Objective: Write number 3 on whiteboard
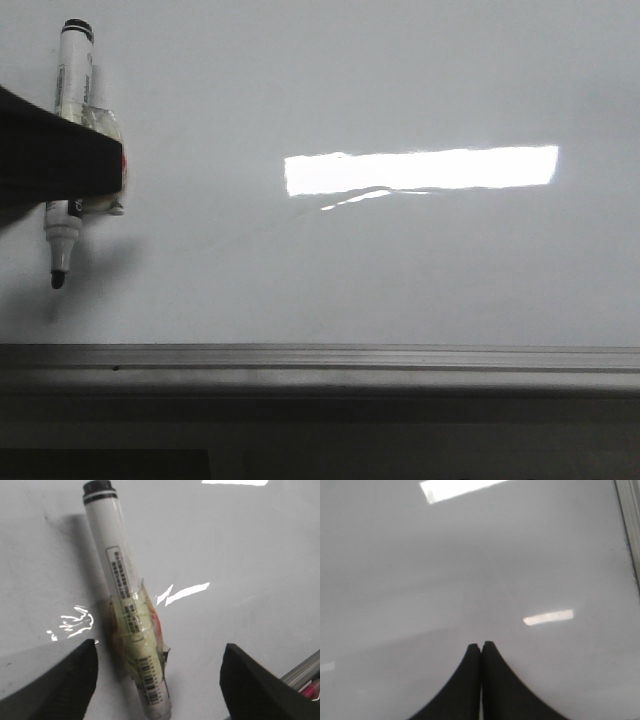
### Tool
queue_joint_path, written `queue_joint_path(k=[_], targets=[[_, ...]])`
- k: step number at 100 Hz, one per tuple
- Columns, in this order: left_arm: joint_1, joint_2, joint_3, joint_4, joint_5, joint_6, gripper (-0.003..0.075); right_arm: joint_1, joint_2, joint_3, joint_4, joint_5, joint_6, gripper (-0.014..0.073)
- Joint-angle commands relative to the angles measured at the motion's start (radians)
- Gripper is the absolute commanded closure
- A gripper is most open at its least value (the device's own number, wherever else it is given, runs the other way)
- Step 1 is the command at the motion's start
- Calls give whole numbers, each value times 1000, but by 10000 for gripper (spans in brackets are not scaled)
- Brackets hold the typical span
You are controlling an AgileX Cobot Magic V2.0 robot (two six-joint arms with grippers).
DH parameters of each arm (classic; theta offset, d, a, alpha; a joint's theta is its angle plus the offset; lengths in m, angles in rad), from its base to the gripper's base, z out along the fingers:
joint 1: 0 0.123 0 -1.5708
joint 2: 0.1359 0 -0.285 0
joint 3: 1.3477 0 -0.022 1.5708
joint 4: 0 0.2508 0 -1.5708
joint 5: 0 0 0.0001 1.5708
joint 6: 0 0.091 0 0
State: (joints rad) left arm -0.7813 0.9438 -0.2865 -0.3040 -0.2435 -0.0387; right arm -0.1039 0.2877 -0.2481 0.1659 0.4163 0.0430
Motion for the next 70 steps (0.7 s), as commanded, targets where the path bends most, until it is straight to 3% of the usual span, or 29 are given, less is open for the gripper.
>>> queue_joint_path(k=[1, 23, 43, 70], targets=[[-1, 32, -21, -78, -9, -6, 325, -3, 17, -38, 4, -82, -2, 648], [-1, 43, -21, -86, 49, -4, 744, -3, 17, -38, 4, -80, -2, 648], [-8, 43, -23, -27, 50, -2, 741, 26, 17, -46, 16, -68, -2, 648], [-83, 24, -87, 238, 48, 0, 741, 255, 43, -55, 25, -80, -66, 647]])
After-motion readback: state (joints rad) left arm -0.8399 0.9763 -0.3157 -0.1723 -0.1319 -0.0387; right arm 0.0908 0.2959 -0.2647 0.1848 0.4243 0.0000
